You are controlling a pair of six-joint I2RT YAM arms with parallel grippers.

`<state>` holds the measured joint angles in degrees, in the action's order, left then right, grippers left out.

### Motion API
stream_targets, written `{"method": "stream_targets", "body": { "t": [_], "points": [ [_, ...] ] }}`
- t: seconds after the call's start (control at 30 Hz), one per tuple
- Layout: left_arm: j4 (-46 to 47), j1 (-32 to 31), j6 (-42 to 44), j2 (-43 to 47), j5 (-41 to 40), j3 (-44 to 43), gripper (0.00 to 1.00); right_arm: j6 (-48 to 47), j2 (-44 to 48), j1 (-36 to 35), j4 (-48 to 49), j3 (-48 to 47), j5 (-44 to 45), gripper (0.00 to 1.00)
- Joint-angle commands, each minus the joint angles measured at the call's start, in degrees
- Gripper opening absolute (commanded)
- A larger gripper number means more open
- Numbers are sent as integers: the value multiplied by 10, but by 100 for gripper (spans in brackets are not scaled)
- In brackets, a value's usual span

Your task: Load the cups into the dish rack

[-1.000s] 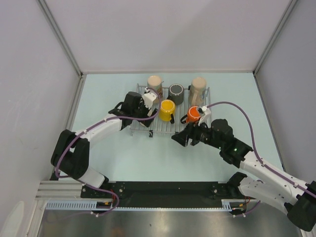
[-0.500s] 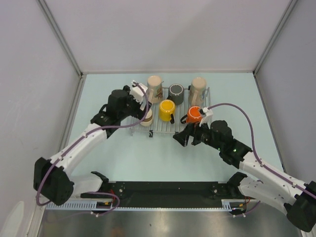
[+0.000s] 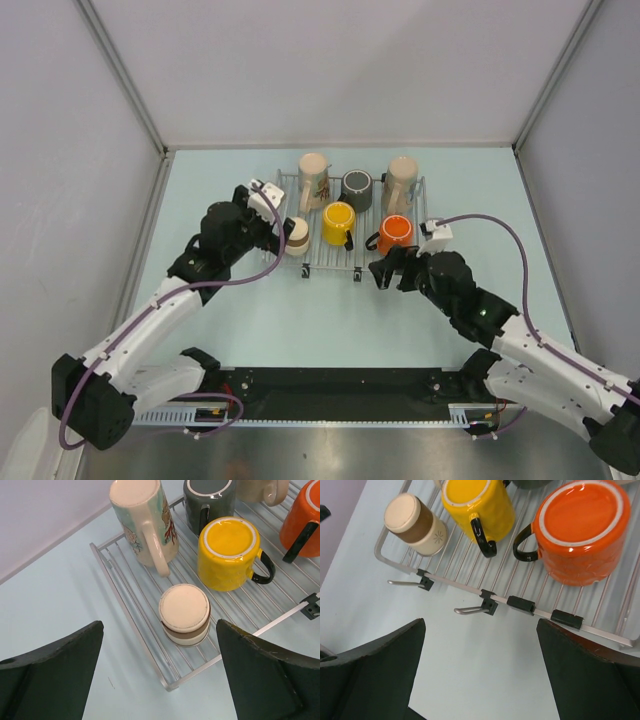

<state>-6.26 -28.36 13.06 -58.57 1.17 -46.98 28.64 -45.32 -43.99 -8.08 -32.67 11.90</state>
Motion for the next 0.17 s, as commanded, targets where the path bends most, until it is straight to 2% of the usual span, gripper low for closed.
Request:
{"method": "stream_targets", "body": {
  "t": [0.0,0.13],
  "points": [
    [34,4,-5,9,-10,1,100,-9,27,-16,-4,-15,73,100],
    [40,5,-5,11,-10,5,100,-10,23,-23,-8,-18,84,100]
  ]
}}
